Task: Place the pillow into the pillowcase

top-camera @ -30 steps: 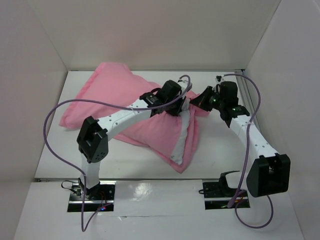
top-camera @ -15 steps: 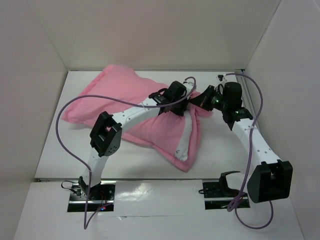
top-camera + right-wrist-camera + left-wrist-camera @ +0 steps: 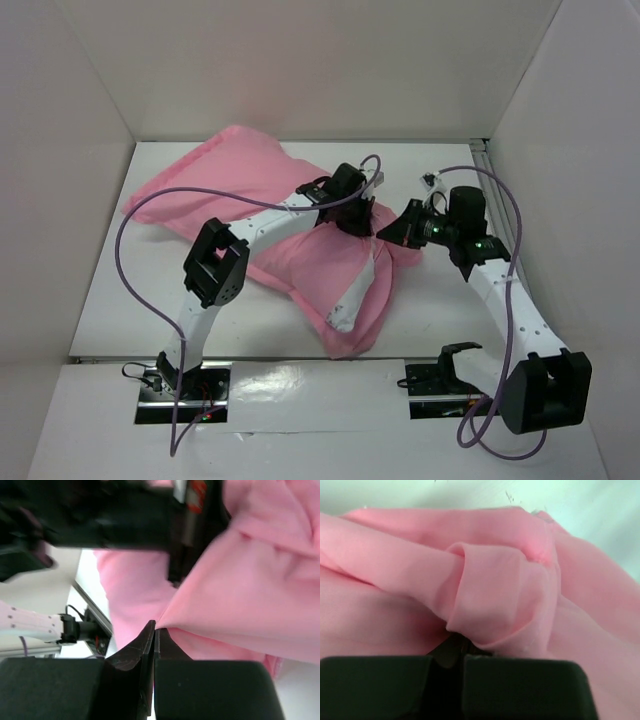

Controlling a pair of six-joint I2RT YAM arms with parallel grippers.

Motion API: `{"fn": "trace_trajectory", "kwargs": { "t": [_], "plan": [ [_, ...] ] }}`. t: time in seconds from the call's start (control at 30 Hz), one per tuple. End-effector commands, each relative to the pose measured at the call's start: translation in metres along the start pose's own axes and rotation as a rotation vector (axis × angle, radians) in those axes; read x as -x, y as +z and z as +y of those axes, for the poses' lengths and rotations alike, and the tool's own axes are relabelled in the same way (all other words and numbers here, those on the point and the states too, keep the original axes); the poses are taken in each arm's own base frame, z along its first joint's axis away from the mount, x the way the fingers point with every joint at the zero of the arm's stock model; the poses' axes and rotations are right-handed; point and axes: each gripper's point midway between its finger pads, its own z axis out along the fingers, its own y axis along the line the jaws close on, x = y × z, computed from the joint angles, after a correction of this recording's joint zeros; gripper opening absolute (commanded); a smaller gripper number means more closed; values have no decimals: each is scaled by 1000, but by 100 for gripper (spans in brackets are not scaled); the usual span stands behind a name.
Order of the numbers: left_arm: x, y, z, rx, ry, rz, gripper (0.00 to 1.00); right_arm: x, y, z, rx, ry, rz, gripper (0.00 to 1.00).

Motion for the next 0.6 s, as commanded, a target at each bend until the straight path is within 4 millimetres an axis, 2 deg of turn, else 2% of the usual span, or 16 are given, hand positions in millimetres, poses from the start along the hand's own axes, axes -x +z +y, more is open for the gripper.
{"fn": "trace_trajectory", "kwargs": {
  "t": [0.0, 0.1, 0.13, 0.17, 0.2, 0.27, 0.3, 0.33, 0.37, 0.4, 0.43, 0.53, 0.57],
  "plan": [
    [-82, 8, 49, 145, -97, 282, 0, -2, -2, -3, 12, -43, -41, 0],
    [-76, -2, 42, 131, -104, 262, 0, -5, 9, -30, -79, 27, -30, 0],
    [-71, -9, 38, 128, -111, 250, 0, -7, 13, -45, -147, 53, -9, 1],
    [-71, -12, 37, 128, -110, 249, 0, -4, 15, -47, -149, 46, -6, 8],
    [-71, -19, 34, 123, -114, 263, 0, -7, 13, -61, -237, 81, 6, 16],
    [-70, -30, 31, 124, -115, 267, 0, 3, 7, -65, -297, 55, -13, 34],
    [-60, -44, 24, 118, -111, 247, 8, 9, 0, -72, -368, 54, -38, 54],
    [-56, -53, 21, 114, -108, 237, 24, 16, -8, -73, -409, 41, -76, 66],
    [-52, -61, 20, 121, -104, 221, 24, 18, -12, -68, -405, 35, -84, 66],
    [-38, -80, 15, 129, -83, 178, 44, 19, -19, -72, -454, 39, -95, 72],
    [-34, -89, 13, 134, -79, 164, 55, 22, -24, -71, -469, 35, -107, 73],
    [-15, -118, -4, 126, -26, 103, 81, 22, -33, -66, -493, 39, -107, 75],
    [-15, -132, -11, 133, -1, 100, 84, 21, -35, -65, -493, 39, -107, 75]
  ]
}}
